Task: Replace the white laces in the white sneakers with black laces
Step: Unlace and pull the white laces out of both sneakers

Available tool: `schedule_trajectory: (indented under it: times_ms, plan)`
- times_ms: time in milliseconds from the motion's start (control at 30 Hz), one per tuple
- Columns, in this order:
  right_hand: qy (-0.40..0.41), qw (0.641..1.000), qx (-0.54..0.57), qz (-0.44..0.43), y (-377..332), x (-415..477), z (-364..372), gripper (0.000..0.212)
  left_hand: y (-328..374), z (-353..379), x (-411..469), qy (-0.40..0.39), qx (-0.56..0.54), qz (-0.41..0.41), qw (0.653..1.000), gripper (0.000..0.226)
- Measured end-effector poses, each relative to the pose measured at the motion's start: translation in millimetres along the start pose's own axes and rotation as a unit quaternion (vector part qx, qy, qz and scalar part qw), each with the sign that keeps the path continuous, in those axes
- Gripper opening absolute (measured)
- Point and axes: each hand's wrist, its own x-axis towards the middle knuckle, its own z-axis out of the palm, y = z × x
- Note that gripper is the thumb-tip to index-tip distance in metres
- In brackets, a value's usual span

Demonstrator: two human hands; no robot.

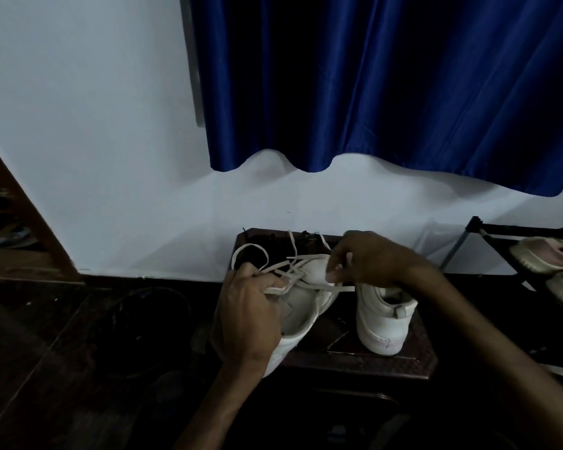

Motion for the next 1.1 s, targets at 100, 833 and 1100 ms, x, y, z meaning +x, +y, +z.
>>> schedule_trajectory:
  times_ms: [100,833,1100]
  plan:
    - [0.022,1.0,-0.016,-0.008,-21.8,18.4,24.9,0.031,2.7,-1.0,-5.5,0.013,0.017,0.007,1.0,0.041]
    - [-0.079,0.977,-0.198,0.028,0.2,-16.3,-24.8,0.002,1.2,-6.9,1.2,-0.05,0.069,0.01,0.996,0.025]
    - [0.016,0.997,-0.071,-0.023,-38.9,25.9,32.8,0.025,2.9,-9.5,0.0,-0.045,0.048,0.012,0.998,0.035]
